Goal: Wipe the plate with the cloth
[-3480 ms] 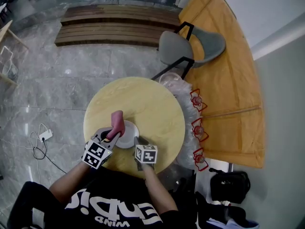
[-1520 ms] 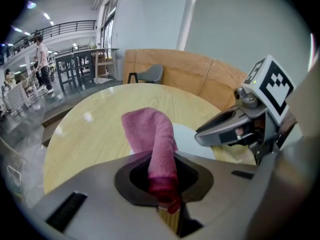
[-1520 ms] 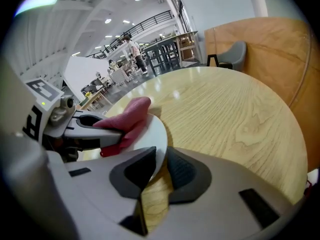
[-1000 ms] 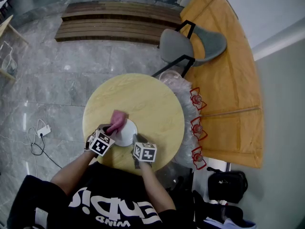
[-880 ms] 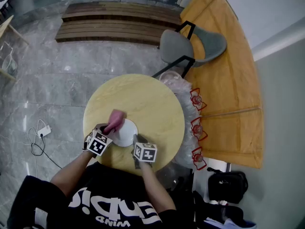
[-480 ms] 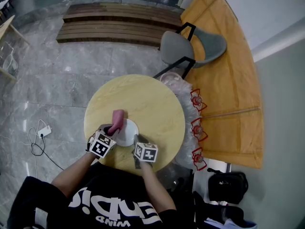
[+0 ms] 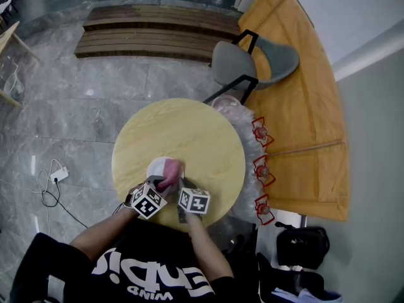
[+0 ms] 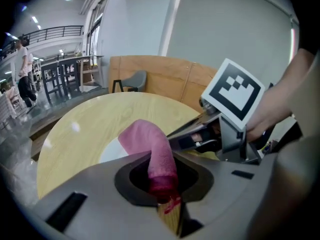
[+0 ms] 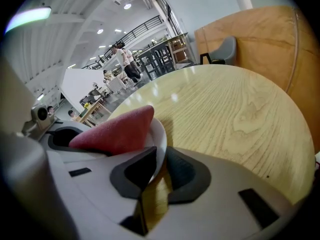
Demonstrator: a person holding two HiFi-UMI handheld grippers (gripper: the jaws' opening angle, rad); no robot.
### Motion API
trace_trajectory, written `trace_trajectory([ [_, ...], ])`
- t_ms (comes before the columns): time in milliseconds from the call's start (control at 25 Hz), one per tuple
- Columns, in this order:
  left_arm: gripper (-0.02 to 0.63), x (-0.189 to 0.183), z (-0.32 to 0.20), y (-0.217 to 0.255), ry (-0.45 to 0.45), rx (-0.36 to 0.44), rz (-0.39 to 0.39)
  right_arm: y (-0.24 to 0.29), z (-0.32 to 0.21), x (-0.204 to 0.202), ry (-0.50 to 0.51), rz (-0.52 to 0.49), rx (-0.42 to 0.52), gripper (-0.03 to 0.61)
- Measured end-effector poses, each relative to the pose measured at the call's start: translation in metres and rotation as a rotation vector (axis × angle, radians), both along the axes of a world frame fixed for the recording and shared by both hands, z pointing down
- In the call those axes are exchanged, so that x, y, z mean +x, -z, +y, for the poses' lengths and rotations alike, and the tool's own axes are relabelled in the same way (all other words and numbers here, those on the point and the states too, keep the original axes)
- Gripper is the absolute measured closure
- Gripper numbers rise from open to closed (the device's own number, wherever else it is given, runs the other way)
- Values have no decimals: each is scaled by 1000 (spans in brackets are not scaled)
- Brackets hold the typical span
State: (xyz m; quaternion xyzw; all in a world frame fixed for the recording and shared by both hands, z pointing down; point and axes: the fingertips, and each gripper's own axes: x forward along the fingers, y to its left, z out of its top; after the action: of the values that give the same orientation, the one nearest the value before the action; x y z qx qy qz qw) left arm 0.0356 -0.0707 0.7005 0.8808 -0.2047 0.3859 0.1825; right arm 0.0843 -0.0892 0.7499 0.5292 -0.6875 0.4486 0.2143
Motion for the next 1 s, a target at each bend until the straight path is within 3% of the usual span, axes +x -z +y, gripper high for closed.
trace_trajectory([
  [240, 561, 11, 23, -17, -105, -30, -52, -1, 0, 1, -5, 0, 1, 506],
  [480, 561, 5, 25, -30, -131, -26, -125, -2, 1, 1, 0, 1, 0, 506],
  [1000, 561, -14, 18, -32, -102, -1, -183, 0, 3, -1, 21, 5, -7, 505],
])
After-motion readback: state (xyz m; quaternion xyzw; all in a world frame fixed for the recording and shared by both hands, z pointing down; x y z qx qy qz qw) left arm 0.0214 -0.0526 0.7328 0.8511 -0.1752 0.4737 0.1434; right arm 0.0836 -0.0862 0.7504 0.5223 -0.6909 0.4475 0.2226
